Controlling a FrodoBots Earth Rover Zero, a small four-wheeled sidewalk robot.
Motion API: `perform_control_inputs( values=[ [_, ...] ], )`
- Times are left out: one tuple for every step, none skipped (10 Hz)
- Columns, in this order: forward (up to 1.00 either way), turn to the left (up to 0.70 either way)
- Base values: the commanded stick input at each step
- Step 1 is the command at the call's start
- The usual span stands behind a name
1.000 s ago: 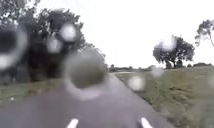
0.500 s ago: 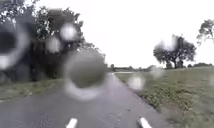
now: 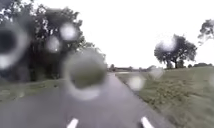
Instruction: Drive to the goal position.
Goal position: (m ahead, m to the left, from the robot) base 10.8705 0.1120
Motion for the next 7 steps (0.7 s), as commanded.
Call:
perform_control_inputs(
  values=[
    [0.70,0.00],
    [0.70,0.00],
    [0.70,0.00],
    [0.70,0.00],
    [0.70,0.00],
    [0.70,0.00],
    [0.70,0.00]
  ],
)
